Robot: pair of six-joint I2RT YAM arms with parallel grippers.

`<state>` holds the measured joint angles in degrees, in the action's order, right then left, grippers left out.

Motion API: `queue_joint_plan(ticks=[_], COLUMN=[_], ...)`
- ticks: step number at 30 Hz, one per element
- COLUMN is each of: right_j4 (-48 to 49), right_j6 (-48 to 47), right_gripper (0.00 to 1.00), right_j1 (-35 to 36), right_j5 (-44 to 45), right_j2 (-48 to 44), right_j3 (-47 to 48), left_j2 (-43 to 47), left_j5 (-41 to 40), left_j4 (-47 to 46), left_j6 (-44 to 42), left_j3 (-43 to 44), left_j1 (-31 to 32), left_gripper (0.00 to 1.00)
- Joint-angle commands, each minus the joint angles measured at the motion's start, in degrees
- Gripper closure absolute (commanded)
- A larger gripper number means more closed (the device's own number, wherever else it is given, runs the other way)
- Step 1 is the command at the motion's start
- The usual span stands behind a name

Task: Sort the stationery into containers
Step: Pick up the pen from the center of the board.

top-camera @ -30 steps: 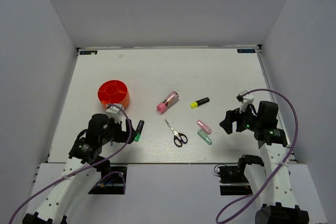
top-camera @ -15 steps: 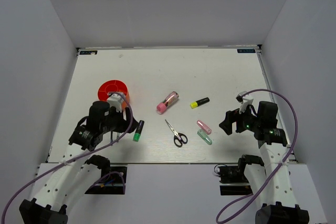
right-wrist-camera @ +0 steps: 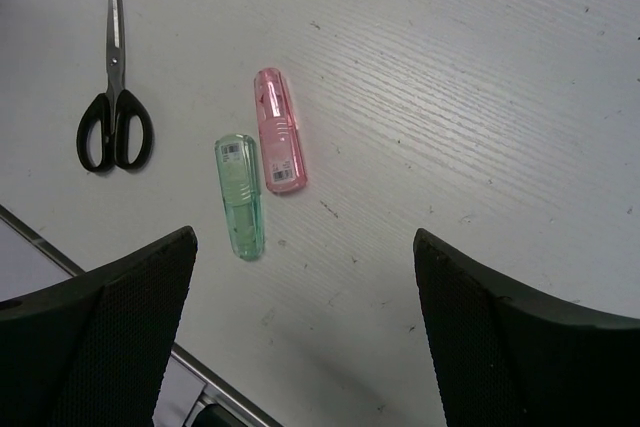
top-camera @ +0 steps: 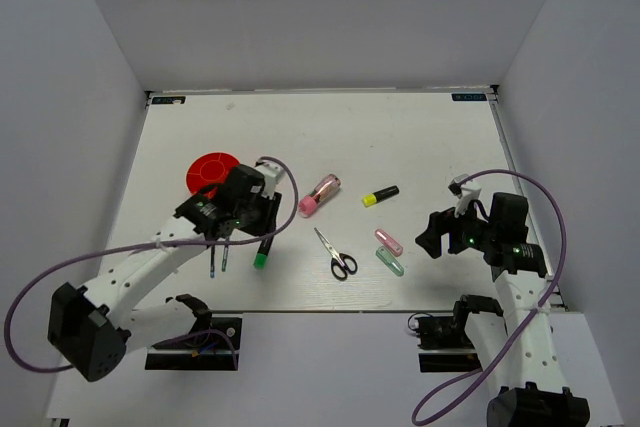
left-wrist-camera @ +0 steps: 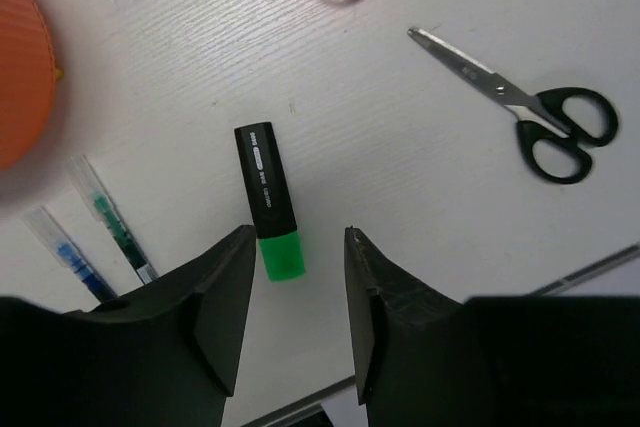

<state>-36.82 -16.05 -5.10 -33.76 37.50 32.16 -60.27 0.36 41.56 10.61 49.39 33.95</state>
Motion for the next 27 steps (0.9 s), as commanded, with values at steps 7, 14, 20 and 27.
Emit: queue_joint_plan(ticks=[7,14,20,27], right_j4=[-1.4,-1.7,-1.6,-1.5], right_j6=[-0.3,-0.3,-0.3,-0.3], right_gripper=[0.10,0.10,0.10,0.10], right_j1=[0.3,0.3,0.3,0.4], right_j5=[-1.8,-1.8,-1.6,-1.5], right_j2=[0.1,0.7,0.8,1.4], right_j3=[2.9,2.9,2.9,3.0], left_j2=[-8.8,-15.7,-19.4,-21.9], left_j5=[-16.4,-11.7,-7.4,-5.3], left_j4=[-9.3,-12.6,-14.4,-13.1], left_j6=[1.7,4.0,5.3,5.3], left_j3=[-2.9,-2.9,-3.7,-3.6], left_j1=[5.2,2.0,0.9,0.6], left_gripper=[0.44,0.43,0.43,0.43])
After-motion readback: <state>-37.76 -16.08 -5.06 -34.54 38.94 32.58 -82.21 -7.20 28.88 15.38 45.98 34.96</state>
